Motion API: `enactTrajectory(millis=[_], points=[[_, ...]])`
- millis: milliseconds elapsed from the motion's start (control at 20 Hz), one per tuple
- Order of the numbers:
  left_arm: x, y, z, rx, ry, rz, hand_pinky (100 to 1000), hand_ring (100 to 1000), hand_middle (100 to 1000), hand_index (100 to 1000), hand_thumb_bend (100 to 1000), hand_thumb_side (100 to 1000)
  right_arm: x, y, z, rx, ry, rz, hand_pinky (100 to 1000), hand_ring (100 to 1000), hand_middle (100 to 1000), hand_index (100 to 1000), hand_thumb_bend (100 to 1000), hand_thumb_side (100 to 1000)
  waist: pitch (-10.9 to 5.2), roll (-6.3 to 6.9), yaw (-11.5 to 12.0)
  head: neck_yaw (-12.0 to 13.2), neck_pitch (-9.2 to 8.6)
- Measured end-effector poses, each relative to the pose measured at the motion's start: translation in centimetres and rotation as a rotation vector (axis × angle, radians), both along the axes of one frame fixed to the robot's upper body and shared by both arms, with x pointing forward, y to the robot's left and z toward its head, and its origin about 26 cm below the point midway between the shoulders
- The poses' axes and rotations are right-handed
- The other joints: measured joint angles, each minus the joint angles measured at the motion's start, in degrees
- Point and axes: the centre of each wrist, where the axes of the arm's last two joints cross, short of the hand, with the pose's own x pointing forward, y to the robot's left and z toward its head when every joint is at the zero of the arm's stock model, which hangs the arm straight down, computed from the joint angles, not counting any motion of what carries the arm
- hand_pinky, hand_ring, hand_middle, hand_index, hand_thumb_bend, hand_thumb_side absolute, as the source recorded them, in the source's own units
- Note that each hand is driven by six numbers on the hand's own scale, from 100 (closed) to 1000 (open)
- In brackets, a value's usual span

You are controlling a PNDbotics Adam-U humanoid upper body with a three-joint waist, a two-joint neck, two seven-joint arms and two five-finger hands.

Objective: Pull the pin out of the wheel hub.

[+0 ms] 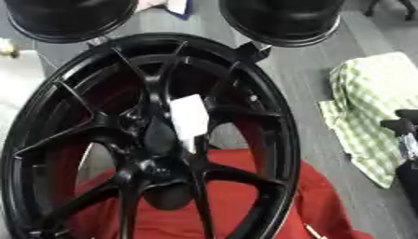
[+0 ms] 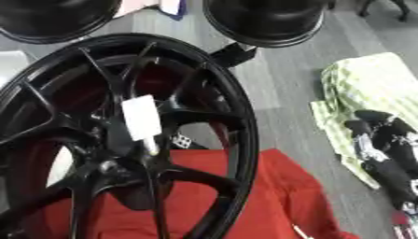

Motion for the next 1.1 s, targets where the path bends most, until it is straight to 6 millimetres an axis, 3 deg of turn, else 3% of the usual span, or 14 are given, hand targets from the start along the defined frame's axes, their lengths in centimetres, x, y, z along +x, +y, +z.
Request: enactTrajectory(millis=[350,650,750,850,900,950,1000,1100], points=[[0.7,2.7,-5.1,0.032,0.085,0.151,678,520,334,429,100,160,0.2,0.2,0.1,0.016,-0.009,0.006,893,716,536,697,100,275,0.01,-0.58,0.0,0.2,-0.51],[1.0,3.6,-9.8,0.041,0.161,0.210,718,577,438,533,100,127,0.4,0.4,0.2,0.027,-0.019,0.010,893,716,536,697,100,277,0.28,-0.94,-0.5,0.6,-1.25],[1.0,3.8,-11.0,0.050,0.183,0.228,742,614,503,605,100,122,0.4,0.4,0.2,0.029,-0.021,0.012,893,716,536,697,100,277,0.50,-1.02,-0.6,0.7,-1.48],[1.1,4.0,-12.3,0.055,0.207,0.251,781,681,608,714,100,247,0.4,0.4,0.2,0.032,-0.021,0.013,893,716,536,697,100,277,0.52,-1.20,-0.9,0.8,-1.54],[1.1,4.1,-12.9,0.053,0.218,0.261,821,761,737,829,100,432,0.4,0.5,0.2,0.032,-0.022,0.013,893,716,536,697,100,277,0.56,-1.24,-1.0,0.8,-1.54],[1.1,4.3,-13.4,0.051,0.228,0.271,859,838,838,900,142,556,0.4,0.5,0.2,0.034,-0.023,0.014,894,716,536,697,100,275,0.61,-1.24,-1.0,0.8,-1.54],[1.1,4.4,-13.8,0.051,0.237,0.279,871,864,871,922,235,679,0.4,0.5,0.1,0.036,-0.023,0.015,894,716,536,697,100,278,0.65,-1.23,-1.0,0.9,-1.55],[1.1,4.6,-14.2,0.052,0.250,0.287,882,882,896,946,352,829,0.4,0.5,0.1,0.039,-0.024,0.016,894,716,536,697,100,279,0.67,-1.24,-1.1,0.9,-1.55]])
